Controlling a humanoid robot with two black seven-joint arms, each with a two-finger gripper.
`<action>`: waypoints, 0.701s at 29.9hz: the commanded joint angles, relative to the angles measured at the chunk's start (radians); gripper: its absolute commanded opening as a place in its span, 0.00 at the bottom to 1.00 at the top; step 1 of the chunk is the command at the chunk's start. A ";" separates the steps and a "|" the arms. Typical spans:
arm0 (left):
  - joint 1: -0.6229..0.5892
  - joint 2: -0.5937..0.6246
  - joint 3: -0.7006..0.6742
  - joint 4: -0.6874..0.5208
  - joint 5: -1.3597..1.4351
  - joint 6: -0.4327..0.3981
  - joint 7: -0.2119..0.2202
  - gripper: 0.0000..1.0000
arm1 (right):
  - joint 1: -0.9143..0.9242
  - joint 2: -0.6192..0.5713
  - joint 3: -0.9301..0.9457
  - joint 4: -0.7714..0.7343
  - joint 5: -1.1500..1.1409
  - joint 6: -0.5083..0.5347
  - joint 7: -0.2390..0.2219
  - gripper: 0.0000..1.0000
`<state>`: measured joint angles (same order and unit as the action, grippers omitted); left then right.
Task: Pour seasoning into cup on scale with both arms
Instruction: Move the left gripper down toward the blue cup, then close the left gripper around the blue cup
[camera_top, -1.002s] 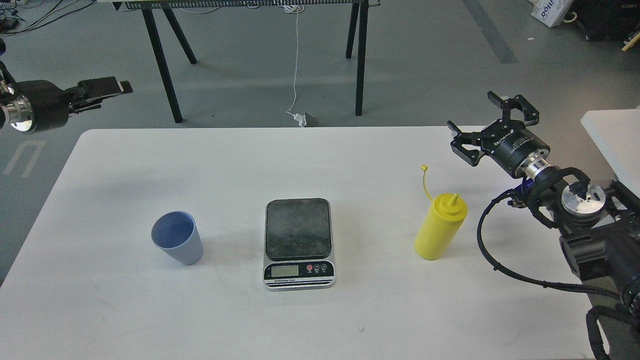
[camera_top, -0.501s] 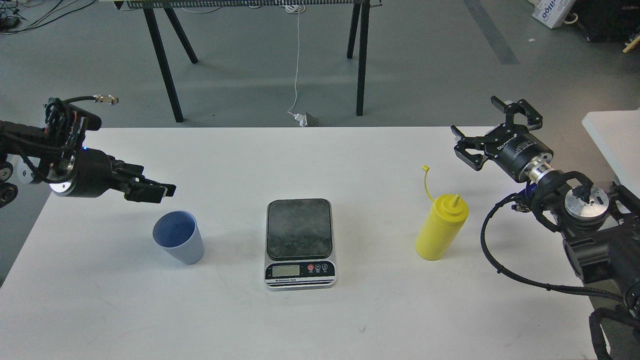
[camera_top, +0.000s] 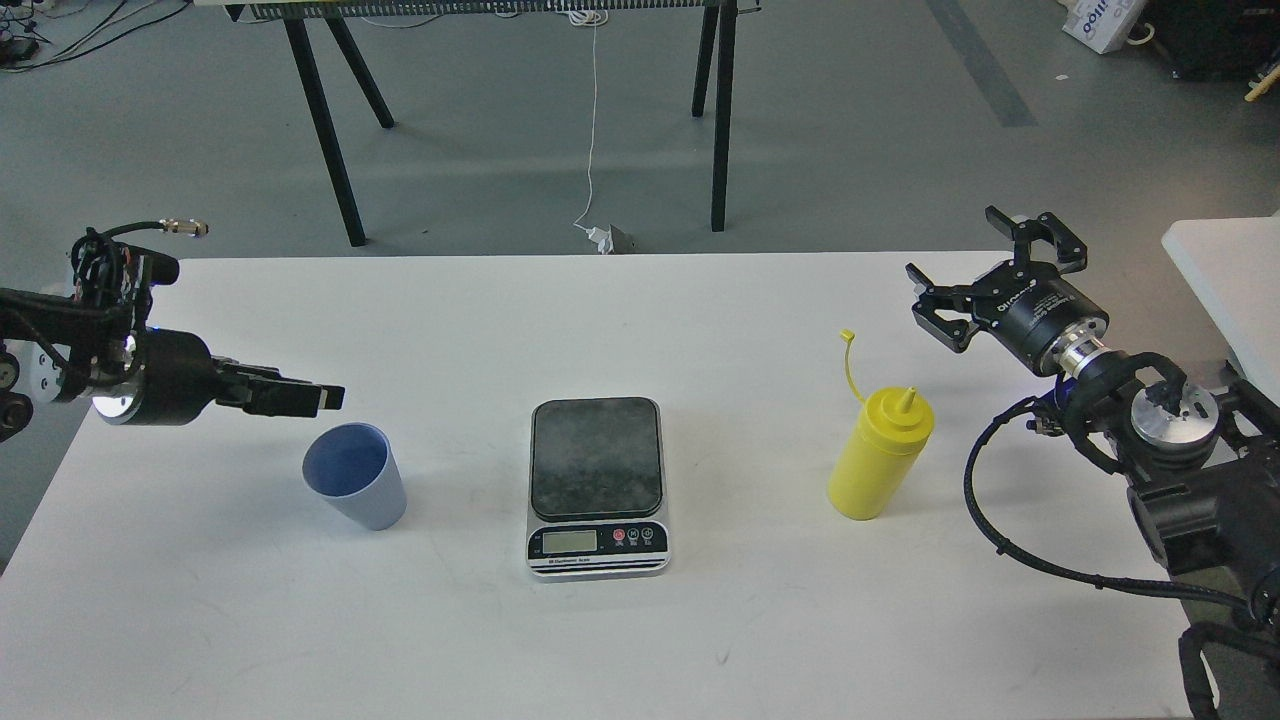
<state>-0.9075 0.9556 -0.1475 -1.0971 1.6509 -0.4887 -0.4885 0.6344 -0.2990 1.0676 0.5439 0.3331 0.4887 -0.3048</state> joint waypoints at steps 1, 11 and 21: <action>0.033 0.002 -0.001 -0.007 -0.003 0.000 0.000 1.00 | -0.010 -0.002 0.000 -0.001 0.000 0.000 0.000 1.00; 0.084 -0.005 -0.001 -0.004 -0.005 0.000 0.000 1.00 | -0.010 -0.002 0.000 -0.016 0.000 0.000 0.001 1.00; 0.101 -0.032 -0.003 -0.001 -0.002 0.000 0.000 0.99 | -0.010 -0.002 0.000 -0.016 0.000 0.000 0.001 1.00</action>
<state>-0.8094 0.9417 -0.1500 -1.1011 1.6463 -0.4887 -0.4887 0.6235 -0.2992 1.0676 0.5276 0.3329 0.4887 -0.3041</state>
